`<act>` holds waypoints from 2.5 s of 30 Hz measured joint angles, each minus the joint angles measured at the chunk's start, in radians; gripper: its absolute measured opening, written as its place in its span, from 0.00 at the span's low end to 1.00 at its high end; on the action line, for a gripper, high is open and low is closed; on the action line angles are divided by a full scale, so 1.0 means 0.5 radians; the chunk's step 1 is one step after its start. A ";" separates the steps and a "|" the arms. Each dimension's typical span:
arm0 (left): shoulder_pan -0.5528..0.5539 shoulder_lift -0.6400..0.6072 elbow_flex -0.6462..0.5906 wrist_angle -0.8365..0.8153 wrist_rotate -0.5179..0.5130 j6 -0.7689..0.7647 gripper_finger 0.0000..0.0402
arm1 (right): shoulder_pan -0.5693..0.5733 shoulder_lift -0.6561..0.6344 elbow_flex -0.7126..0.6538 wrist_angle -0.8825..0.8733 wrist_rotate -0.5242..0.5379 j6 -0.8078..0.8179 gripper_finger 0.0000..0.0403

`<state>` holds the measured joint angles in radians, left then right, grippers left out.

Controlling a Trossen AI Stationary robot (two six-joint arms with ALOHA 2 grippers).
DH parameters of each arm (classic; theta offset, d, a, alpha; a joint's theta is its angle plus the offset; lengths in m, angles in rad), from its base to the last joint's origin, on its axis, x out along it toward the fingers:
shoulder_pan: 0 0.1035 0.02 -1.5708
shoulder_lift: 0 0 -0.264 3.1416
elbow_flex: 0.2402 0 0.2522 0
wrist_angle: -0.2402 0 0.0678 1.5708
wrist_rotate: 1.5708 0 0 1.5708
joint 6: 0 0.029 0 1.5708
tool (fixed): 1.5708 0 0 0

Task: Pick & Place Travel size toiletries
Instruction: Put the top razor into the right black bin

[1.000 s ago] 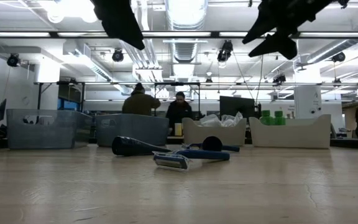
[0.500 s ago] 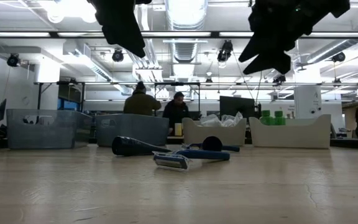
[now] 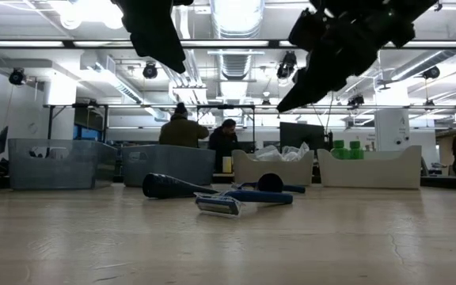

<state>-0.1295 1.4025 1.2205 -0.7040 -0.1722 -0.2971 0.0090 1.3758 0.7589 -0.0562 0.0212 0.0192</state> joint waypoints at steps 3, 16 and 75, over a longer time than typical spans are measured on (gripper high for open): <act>0.000 0.000 0.000 0.000 0.000 -0.002 0.47 | -0.001 0.102 0.028 0.030 -0.001 -0.120 0.41; 0.000 0.000 0.000 0.001 -0.001 -0.006 0.47 | -0.048 0.650 0.397 -0.068 0.007 -0.477 0.33; 0.001 -0.064 0.000 0.411 -0.246 0.625 0.47 | -0.329 -0.012 0.353 -0.070 -0.898 -0.012 0.07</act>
<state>-0.1291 1.3705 1.2205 -0.4984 -0.2953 0.0152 -0.1555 1.3698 0.9353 -0.0911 -0.4278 0.0132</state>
